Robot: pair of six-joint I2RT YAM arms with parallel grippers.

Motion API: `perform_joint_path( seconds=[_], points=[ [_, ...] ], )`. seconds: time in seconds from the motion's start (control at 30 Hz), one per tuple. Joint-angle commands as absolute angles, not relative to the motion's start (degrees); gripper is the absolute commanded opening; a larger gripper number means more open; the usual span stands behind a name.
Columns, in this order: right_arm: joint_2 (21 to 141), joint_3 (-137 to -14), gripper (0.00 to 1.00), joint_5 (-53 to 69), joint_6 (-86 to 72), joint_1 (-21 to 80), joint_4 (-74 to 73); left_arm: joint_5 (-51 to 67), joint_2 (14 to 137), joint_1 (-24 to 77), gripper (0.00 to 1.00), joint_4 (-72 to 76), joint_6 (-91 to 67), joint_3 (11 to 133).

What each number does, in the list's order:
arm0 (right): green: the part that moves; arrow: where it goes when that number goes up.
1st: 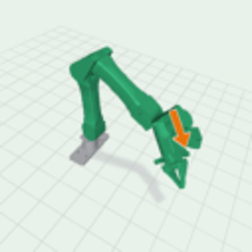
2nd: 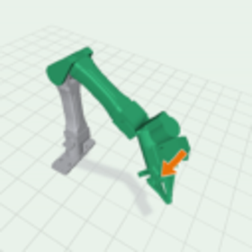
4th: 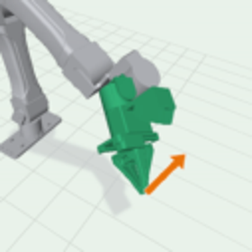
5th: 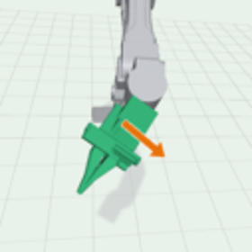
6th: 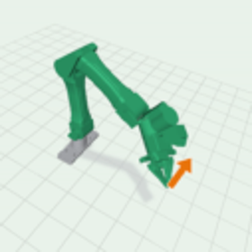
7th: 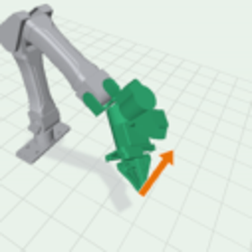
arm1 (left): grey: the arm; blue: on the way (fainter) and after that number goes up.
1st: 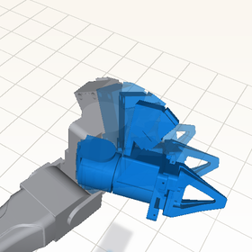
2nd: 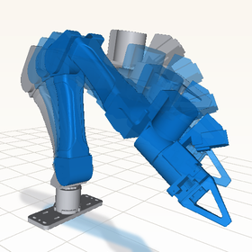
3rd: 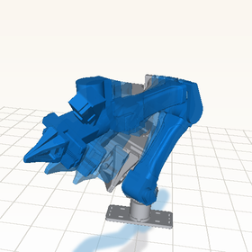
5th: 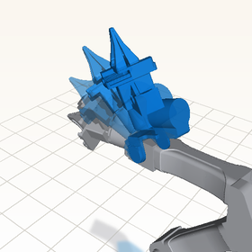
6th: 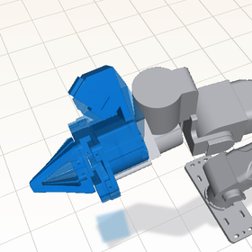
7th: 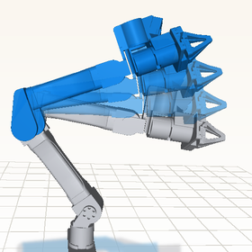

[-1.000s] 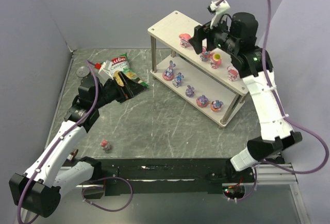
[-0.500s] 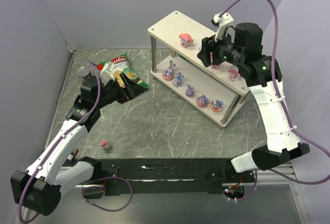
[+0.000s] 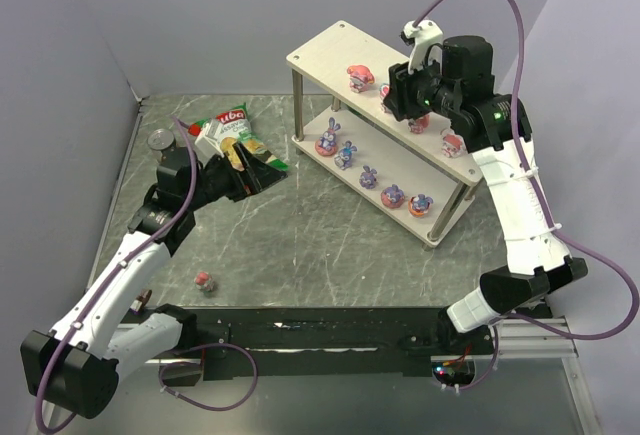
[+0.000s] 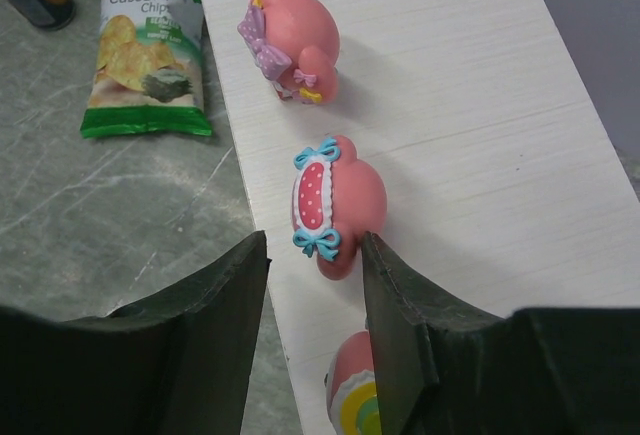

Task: Place and organize the plastic toys onto the shelf

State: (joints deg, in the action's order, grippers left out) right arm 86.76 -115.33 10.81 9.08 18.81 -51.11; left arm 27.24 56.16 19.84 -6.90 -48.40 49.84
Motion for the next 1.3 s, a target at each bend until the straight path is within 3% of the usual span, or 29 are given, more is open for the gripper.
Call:
perform_joint_path(
  seconds=[0.0,0.17,0.27,0.3,0.47,0.63,0.73,1.0,1.27],
  points=[
    [86.7,-117.4,0.50,9.8,9.8,18.5,-50.7,27.3,56.4,19.6,0.96,-6.6,-46.5,51.5],
    [85.7,-118.3,0.51,9.9,10.5,18.5,-49.8,26.6,56.6,19.6,0.96,-7.2,-46.1,52.0],
    [83.1,-116.5,0.65,10.7,10.0,18.5,-46.3,26.1,56.5,19.6,0.96,-8.1,-45.8,52.4],
    [81.1,-115.8,0.76,10.5,9.7,18.5,-44.6,25.2,56.4,19.6,0.96,-8.6,-45.4,52.6],
    [72.5,-107.5,0.94,10.5,7.3,18.5,-31.9,14.8,54.8,19.5,0.96,-20.1,-46.8,55.5],
    [71.2,-108.2,0.96,13.2,5.4,18.5,-32.7,-15.6,52.0,19.5,0.96,-43.4,-55.5,59.5],
    [70.6,-107.8,0.96,14.1,4.3,18.5,-32.7,-25.7,51.6,19.5,0.96,-56.3,-65.0,58.3],
    [69.8,-106.7,0.96,15.8,2.6,18.5,-33.8,-21.6,49.5,19.5,0.96,-62.0,-76.4,46.2],
    [67.9,-103.9,0.97,16.6,2.1,18.5,-33.2,-22.9,47.7,19.5,0.96,-68.6,-86.1,41.7]
  ],
)
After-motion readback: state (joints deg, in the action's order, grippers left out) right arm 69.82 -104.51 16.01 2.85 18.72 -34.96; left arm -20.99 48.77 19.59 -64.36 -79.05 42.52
